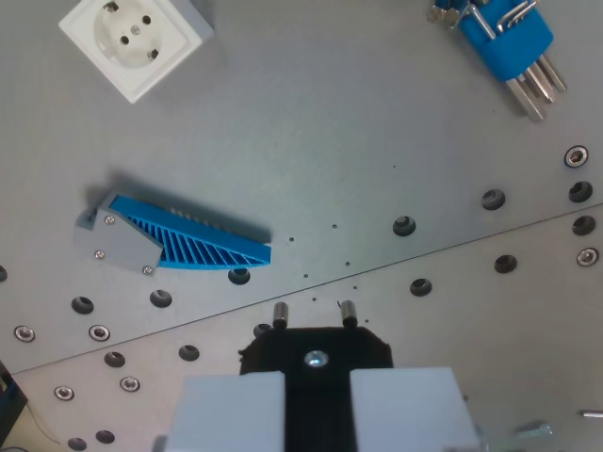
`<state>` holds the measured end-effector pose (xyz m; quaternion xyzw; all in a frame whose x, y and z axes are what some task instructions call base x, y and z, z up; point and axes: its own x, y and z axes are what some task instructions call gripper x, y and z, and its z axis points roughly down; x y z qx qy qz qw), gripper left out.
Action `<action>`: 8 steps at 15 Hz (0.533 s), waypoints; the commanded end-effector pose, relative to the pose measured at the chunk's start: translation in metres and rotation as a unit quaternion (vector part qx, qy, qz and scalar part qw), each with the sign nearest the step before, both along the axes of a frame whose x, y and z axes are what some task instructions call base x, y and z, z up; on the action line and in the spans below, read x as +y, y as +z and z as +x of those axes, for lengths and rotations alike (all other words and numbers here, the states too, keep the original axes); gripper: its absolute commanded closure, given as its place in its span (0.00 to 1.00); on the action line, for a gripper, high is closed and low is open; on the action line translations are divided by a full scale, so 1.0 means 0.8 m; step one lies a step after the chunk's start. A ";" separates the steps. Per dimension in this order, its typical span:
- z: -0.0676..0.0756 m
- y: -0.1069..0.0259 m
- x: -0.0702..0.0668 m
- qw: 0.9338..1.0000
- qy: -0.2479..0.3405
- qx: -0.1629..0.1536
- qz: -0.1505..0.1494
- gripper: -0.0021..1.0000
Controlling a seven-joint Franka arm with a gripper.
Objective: Move above the white socket
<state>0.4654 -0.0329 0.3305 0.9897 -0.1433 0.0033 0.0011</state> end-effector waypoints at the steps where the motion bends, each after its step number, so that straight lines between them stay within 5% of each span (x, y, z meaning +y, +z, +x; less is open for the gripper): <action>1: 0.000 0.000 0.000 1.000 0.000 0.000 0.000 1.00; 8: 0.000 -0.002 0.001 1.000 0.007 0.000 0.000 1.00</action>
